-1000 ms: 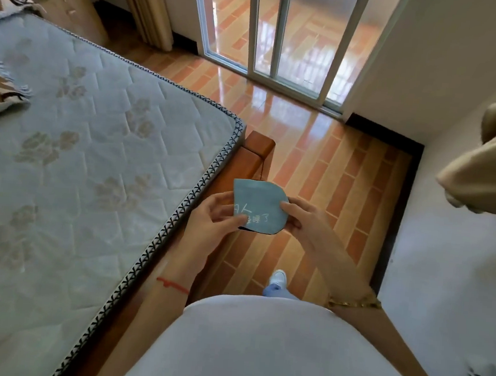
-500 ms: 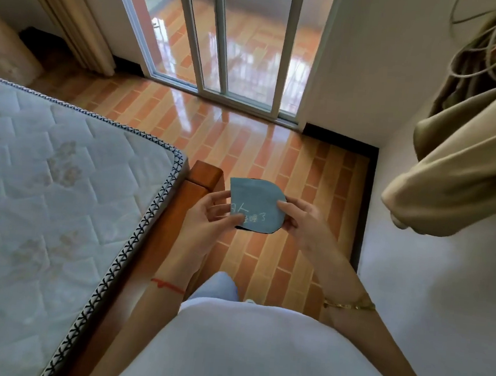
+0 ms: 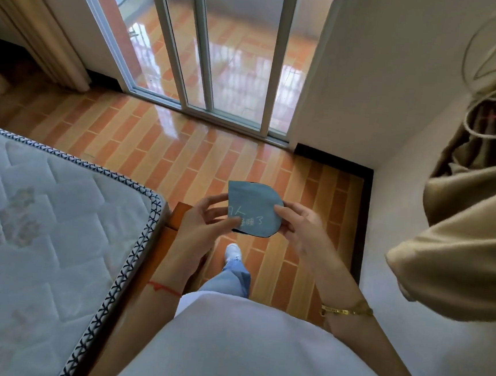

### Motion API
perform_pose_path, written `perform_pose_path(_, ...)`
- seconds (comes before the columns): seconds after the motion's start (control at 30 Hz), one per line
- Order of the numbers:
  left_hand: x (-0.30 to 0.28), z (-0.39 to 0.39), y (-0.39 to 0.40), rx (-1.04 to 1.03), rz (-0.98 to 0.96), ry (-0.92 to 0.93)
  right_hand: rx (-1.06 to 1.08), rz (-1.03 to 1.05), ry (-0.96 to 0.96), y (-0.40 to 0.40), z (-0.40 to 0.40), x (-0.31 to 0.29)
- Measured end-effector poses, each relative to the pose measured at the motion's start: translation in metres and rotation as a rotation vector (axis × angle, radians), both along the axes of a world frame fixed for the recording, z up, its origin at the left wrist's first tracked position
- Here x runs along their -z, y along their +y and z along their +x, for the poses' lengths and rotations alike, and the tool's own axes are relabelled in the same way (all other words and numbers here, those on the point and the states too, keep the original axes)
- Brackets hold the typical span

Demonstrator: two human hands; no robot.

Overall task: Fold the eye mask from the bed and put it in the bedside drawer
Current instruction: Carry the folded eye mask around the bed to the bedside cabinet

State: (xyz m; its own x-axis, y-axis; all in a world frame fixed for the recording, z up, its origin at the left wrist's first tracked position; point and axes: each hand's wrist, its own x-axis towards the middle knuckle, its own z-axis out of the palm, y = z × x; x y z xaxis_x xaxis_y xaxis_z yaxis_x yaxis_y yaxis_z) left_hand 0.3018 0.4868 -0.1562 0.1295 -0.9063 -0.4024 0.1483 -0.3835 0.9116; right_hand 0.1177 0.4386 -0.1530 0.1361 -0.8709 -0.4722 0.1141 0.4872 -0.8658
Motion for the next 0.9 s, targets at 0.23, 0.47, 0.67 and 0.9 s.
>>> perform_pose_path(0.23, -0.013, 0.052, -0.129, -0.071, -0.030, -0.001, -0.080, -0.023, 0.036, -0.138, 0.055, -0.022)
perform_pose_path(0.47, -0.017, 0.098, -0.213, -0.151, -0.018, 0.003, -0.132, 0.008, 0.028, -0.238, 0.106, -0.022)
perform_pose_path(0.67, -0.007, 0.135, -0.261, -0.276, -0.003, 0.022, -0.253, 0.050, 0.007, -0.310, 0.155, -0.009)
perform_pose_path(0.9, 0.009, 0.181, -0.337, -0.501, 0.019, 0.050, -0.528, 0.042, 0.067, -0.421, 0.224, 0.001)
